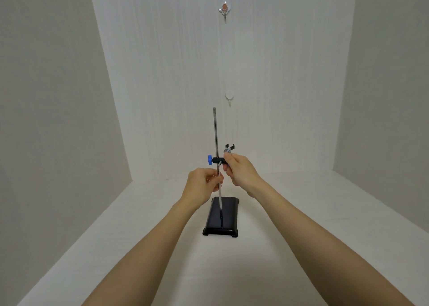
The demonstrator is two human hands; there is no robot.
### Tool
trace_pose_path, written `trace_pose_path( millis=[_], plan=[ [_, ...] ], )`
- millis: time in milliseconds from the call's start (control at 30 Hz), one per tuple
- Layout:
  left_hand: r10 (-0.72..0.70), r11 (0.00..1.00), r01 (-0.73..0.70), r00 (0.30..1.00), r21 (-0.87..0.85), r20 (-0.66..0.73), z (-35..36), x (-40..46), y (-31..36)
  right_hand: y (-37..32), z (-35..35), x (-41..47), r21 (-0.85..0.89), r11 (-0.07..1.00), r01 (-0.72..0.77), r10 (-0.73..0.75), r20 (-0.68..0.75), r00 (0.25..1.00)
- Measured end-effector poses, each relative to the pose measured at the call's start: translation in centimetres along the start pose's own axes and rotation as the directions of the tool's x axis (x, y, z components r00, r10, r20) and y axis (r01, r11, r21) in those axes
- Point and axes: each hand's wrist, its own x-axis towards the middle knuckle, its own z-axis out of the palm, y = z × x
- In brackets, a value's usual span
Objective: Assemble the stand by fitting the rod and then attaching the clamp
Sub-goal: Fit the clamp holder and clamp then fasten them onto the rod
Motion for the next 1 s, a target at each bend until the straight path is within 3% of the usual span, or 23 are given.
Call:
trace_pose_path(
  millis=[267, 567, 700, 833, 1000],
  plan=[
    [0.022, 1.000, -0.022, 0.999, -0.005, -0.032, 0.6, 0.0, -0.8, 0.1, -0.5, 0.4, 0.065, 0.995, -0.082, 0.075, 0.097, 0.992],
    [0.012, 1.000, -0.011, 0.999, 0.019, -0.035, 0.7, 0.0, -0.7, 0.3, -0.4, 0.3, 0.050, 0.997, -0.051, 0.048, 0.067, 0.997],
    [-0.022, 0.994, 0.030, 0.997, 0.102, -0.072, 1.2, -0.5, -1.2, 1.6, -0.1, 0.3, 0.069, 0.991, -0.119, 0.120, -0.013, 0.993],
    [-0.179, 0.922, 0.145, 0.982, 0.358, 0.062, 2.5, -1.8, -2.8, 5.0, 0.0, 0.4, -0.173, 0.974, -0.147, 0.140, -0.053, 0.989],
    [-0.253, 0.867, 0.146, 0.953, 0.476, 0.169, 3.9, -2.3, -4.3, 9.4, 0.1, 1.0, -0.557, 0.828, -0.059, 0.143, 0.109, 0.984]
  ],
)
